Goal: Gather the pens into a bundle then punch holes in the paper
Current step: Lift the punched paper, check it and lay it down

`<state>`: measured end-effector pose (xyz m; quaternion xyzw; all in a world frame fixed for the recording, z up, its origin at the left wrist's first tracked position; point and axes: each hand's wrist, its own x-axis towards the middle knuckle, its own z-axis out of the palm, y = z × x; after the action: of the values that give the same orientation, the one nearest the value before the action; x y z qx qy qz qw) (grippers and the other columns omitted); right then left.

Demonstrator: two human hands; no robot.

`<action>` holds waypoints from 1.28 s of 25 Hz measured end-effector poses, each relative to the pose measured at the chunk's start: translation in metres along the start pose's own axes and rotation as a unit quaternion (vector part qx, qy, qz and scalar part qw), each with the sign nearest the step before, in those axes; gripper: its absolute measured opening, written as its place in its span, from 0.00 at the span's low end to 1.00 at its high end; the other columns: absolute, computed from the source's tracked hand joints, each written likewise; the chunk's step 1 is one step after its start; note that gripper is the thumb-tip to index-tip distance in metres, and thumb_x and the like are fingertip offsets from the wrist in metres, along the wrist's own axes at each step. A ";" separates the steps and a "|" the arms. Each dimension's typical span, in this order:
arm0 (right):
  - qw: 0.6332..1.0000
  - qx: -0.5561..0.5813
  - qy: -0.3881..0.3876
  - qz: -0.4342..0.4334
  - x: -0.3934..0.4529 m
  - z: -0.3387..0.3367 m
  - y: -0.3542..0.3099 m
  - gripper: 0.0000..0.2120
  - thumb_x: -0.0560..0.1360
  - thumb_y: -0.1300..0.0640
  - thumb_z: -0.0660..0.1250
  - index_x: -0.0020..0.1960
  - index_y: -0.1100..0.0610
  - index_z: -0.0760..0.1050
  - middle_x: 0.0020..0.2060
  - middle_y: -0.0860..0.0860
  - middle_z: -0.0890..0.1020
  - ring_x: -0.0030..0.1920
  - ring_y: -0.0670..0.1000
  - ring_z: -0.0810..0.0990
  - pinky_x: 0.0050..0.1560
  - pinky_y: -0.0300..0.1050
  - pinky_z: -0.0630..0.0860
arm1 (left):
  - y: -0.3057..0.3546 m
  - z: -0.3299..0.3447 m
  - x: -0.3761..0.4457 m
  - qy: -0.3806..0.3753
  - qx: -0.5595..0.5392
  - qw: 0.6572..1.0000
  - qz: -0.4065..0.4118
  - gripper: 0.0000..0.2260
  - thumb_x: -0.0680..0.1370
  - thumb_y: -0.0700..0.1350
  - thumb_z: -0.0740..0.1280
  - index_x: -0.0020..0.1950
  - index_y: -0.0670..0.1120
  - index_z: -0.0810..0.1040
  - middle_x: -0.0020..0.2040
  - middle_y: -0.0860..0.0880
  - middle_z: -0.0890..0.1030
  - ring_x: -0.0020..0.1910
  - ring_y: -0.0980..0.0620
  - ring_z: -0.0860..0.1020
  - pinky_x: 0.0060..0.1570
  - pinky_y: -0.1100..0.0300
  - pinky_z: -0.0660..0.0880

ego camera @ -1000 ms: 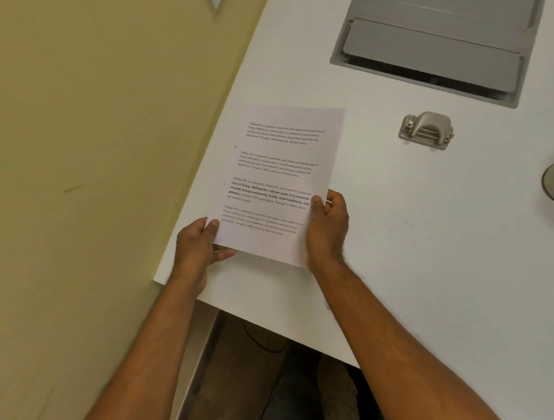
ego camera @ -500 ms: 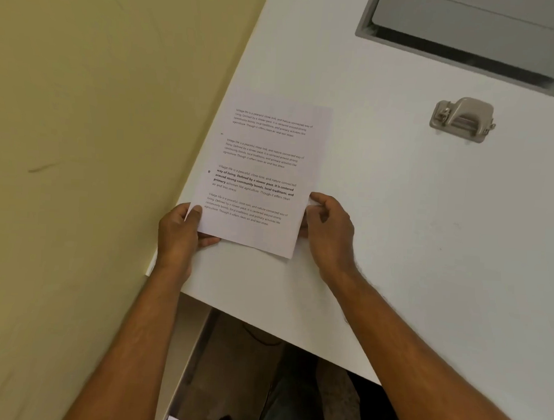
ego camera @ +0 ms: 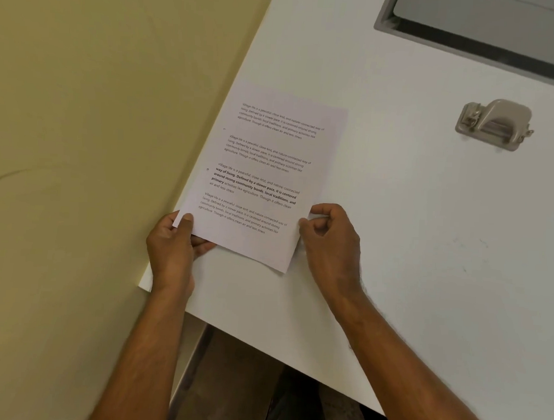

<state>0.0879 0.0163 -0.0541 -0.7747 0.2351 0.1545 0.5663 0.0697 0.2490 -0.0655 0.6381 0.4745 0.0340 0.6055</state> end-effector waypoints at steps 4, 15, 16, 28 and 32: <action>1.000 -0.027 -0.009 -0.008 -0.002 -0.003 0.000 0.08 0.79 0.53 0.70 0.52 0.42 0.73 0.40 0.34 0.82 0.42 0.35 0.81 0.34 0.28 0.73 | 0.003 0.001 0.003 -0.005 0.033 0.999 0.004 0.08 0.85 0.42 0.64 0.62 0.43 0.79 0.45 0.45 0.83 0.34 0.52 0.82 0.35 0.60 0.83; 0.999 -0.032 -0.015 -0.013 -0.001 -0.013 0.004 0.09 0.79 0.55 0.71 0.55 0.46 0.72 0.36 0.45 0.83 0.39 0.43 0.83 0.35 0.29 0.75 | 0.014 0.004 -0.012 0.061 0.316 0.944 0.075 0.12 0.83 0.54 0.64 0.59 0.47 0.76 0.44 0.48 0.83 0.34 0.52 0.80 0.39 0.54 0.78; 0.999 -0.044 -0.018 -0.015 -0.002 -0.015 0.005 0.09 0.80 0.53 0.70 0.56 0.46 0.72 0.36 0.46 0.82 0.38 0.42 0.82 0.34 0.29 0.74 | 0.014 0.004 -0.019 0.072 0.372 0.921 0.087 0.15 0.82 0.56 0.64 0.63 0.47 0.73 0.49 0.48 0.81 0.41 0.49 0.80 0.43 0.53 0.76; 0.859 -0.448 0.037 -0.246 -0.048 -0.135 0.117 0.28 0.86 0.43 0.53 0.83 0.52 0.58 0.84 0.52 0.55 0.84 0.56 0.50 0.82 0.57 0.47 | -0.067 0.106 -0.163 -0.204 0.431 0.754 0.453 0.25 0.83 0.50 0.65 0.78 0.44 0.66 0.79 0.44 0.66 0.78 0.44 0.65 0.78 0.49 0.64; 0.881 -0.399 0.209 -0.141 -0.040 -0.197 0.140 0.31 0.85 0.42 0.54 0.83 0.55 0.57 0.83 0.55 0.56 0.84 0.58 0.51 0.82 0.58 0.49 | -0.095 0.150 -0.181 -0.217 0.522 0.698 0.439 0.34 0.85 0.58 0.55 0.85 0.41 0.50 0.85 0.41 0.48 0.85 0.42 0.47 0.83 0.45 0.50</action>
<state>-0.0265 -0.1979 -0.0853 -0.9745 0.1546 -0.0122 0.1624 0.0093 0.0039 -0.0857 0.9773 -0.0627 -0.0969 0.1776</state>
